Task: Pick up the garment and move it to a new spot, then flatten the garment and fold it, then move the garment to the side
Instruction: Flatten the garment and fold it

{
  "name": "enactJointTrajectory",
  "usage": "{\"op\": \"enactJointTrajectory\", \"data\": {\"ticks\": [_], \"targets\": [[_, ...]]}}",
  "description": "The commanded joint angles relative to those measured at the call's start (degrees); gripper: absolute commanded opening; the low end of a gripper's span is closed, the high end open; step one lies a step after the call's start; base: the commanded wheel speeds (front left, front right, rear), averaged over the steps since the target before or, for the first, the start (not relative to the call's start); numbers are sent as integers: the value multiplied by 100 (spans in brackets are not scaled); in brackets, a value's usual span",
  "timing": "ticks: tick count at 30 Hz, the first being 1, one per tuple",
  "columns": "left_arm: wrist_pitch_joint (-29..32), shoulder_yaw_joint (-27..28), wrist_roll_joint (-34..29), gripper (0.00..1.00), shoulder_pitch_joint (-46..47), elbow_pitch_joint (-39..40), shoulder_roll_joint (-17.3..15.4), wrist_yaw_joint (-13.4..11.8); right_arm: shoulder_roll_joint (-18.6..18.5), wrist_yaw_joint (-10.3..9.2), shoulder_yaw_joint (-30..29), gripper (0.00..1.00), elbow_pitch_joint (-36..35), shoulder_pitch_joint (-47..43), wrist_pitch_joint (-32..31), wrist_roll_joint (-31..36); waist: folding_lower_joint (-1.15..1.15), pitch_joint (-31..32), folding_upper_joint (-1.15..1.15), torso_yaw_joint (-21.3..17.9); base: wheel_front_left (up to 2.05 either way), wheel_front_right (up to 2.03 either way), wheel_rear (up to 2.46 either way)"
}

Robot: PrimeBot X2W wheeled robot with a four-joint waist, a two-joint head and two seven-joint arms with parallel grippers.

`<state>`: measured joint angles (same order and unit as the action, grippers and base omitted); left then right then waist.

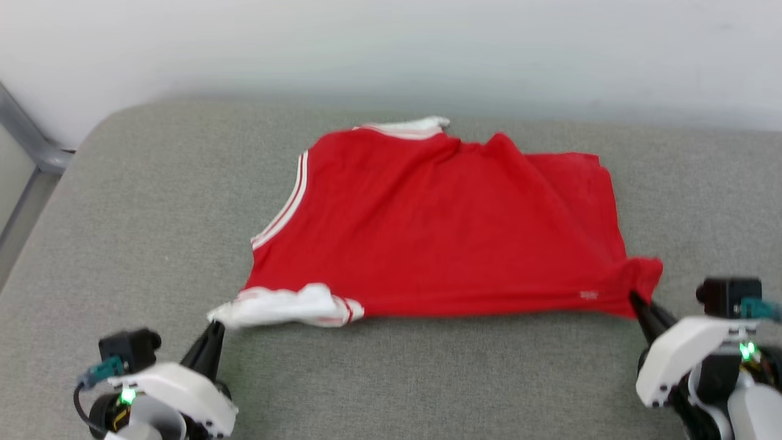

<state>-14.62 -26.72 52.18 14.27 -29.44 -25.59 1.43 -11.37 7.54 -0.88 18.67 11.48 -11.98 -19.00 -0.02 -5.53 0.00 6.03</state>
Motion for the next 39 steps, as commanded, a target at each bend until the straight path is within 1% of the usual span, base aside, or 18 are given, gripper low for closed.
{"op": "enactJointTrajectory", "data": {"ticks": [1, 6, 14, 18, 21, 25, 29, 33, 36, 39], "targets": [[19, 30, 34, 0, -171, 63, -74, -87, 46, -10, -83, 0, -103, -216, -43, 7, 2, 191, 0, 67, 0, 0, 0], [132, 29, 128, 0, -890, 641, -187, -417, 243, -10, -318, 0, -650, -1072, -250, 39, 2, 431, 0, 157, 0, 0, 0], [320, 75, 259, 0, -1779, 1516, -416, -892, 547, -10, -641, 0, -1372, -2203, -532, 54, 2, 602, 0, 289, 0, 0, 0], [426, 97, 348, 0, -2127, 1977, -509, -1096, 654, -10, -776, 0, -1650, -2604, -584, -11, 2, 619, 0, 322, 0, 0, 0], [513, 111, 322, 0, -2191, 2354, -629, -1186, 699, -10, -840, 0, -1747, -2737, -587, 35, 2, 571, 0, 326, 0, 0, 0], [570, 145, 226, 0, -1899, 2759, -706, -1201, 729, -10, -815, 0, -1860, -2549, -598, 108, 2, 395, 0, 316, 0, 0, 0], [659, 94, 146, 0, -1387, 2892, -643, -1092, 709, -9, -755, 0, -1962, -2172, -692, 203, 2, 118, 0, 250, 0, 0, 0], [673, 36, 35, 0, -770, 2677, -533, -914, 661, -9, -687, 0, -1872, -1740, -710, 324, 2, -174, 0, 187, 0, 0, 0], [603, 40, -44, 0, -398, 2400, -449, -826, 645, -8, -637, 0, -1777, -1438, -667, 406, 2, -382, 0, 136, 0, 0, 0], [561, 50, -43, 0, -46, 2087, -360, -682, 635, -8, -618, 0, -1686, -1180, -607, 490, 2, -607, 0, 106, 0, 0, 0]]}}
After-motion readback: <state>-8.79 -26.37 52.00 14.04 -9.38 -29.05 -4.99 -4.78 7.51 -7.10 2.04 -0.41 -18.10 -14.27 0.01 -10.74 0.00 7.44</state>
